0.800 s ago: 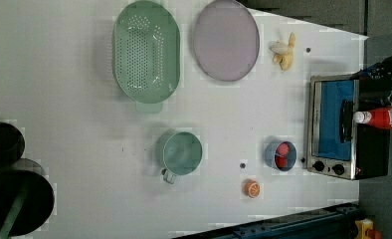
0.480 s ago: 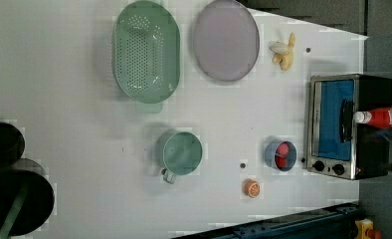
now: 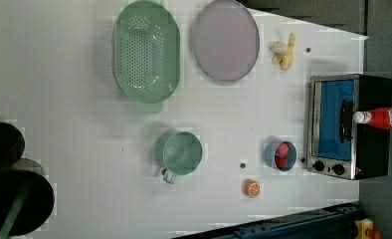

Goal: Pick Ketchup from oven and place it on table.

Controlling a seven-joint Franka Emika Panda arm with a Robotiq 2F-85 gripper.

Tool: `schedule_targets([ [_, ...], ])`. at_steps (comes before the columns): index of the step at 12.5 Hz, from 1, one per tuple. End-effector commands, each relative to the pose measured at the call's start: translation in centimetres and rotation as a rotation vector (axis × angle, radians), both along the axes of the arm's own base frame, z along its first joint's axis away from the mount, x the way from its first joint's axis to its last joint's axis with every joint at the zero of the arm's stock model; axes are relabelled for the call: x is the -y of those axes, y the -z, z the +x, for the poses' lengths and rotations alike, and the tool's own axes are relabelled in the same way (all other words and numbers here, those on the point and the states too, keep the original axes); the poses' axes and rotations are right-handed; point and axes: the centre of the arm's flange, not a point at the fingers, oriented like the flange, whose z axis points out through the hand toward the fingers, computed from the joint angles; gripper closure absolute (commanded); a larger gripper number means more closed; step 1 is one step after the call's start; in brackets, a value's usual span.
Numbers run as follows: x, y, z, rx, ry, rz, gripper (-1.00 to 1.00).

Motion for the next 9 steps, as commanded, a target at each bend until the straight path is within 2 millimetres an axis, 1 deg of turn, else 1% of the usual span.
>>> schedule_targets([
  [1,7.1,8.3,3.7,-0.150,0.084,0.032,-1.00],
  [5,14.8,13.0,4.0,-0.213,0.222,0.071,-1.00],
  [8,20.4,15.8,5.0,-0.179,0.321,0.043,-1.00],
  [9,22.0,16.7,5.3,-0.178,0.351,0.030,-1.00],
])
